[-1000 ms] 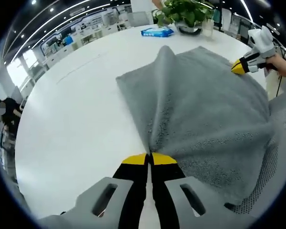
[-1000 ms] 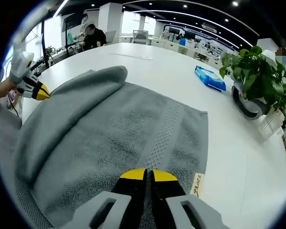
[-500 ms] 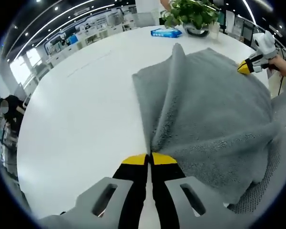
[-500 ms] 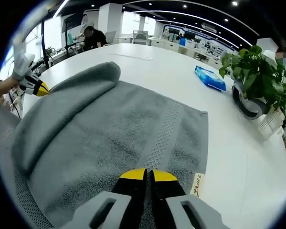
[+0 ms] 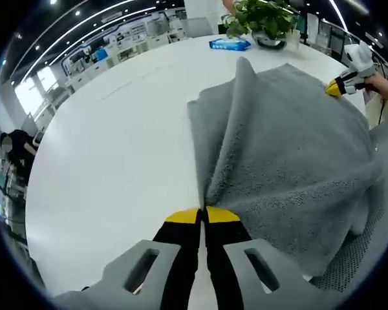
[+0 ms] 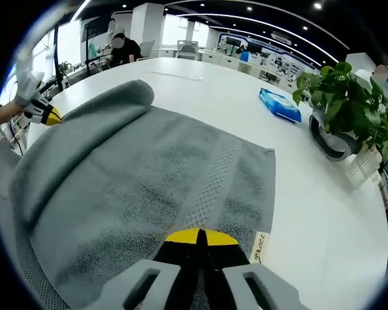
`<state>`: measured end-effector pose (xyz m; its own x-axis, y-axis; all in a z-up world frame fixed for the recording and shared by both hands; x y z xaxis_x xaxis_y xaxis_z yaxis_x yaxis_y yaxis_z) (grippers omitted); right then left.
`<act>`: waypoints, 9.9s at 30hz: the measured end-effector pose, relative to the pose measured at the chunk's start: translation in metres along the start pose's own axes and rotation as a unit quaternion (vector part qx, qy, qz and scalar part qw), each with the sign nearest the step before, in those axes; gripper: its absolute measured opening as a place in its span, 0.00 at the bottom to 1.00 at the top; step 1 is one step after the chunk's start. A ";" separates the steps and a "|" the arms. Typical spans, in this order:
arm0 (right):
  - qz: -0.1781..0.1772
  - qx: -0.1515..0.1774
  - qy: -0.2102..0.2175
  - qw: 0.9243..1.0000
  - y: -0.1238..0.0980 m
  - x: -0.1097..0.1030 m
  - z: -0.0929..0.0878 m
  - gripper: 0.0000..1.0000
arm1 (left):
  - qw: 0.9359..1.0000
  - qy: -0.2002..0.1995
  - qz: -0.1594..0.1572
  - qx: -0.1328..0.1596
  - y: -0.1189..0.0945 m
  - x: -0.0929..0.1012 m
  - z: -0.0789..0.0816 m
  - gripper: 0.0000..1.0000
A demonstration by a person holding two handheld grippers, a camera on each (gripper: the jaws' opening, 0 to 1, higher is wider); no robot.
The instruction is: Open the folded towel by lifting each exposed corner and separating the folded layers until the towel lies flat within the target outline without major curled edges
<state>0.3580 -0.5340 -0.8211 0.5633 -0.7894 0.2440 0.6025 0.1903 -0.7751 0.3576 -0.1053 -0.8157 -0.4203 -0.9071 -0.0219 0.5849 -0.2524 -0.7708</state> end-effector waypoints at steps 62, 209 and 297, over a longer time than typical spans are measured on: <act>-0.002 -0.003 0.001 1.000 -0.001 -0.001 0.000 0.00 | 0.995 0.025 0.073 -0.056 -0.026 -0.098 -0.031 0.01; 0.153 -0.070 -0.086 0.982 -0.042 -0.123 0.001 0.00 | 0.992 -0.096 0.079 0.001 0.039 -0.182 0.061 0.11; 0.068 0.042 0.030 0.996 0.037 0.046 0.015 1.00 | 0.998 -0.054 -0.037 0.022 0.009 -0.110 0.000 0.96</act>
<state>0.4148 -0.5550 -0.8303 0.6099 -0.7857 0.1035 0.5695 0.3437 -0.7467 0.4090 -0.0077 -0.8198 -0.3877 -0.9159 0.1042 0.5865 -0.3323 -0.7387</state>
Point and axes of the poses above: the point that each gripper's makers call its tool centre point, and the gripper's own axes: y roughly forward along the fingers, x roughly to its right, z roughly out of its top, the point moved 4 cm from there along -y, roughly backward along the fingers, and after that the axes turned 9 degrees about -y, right-handed, at the moved point
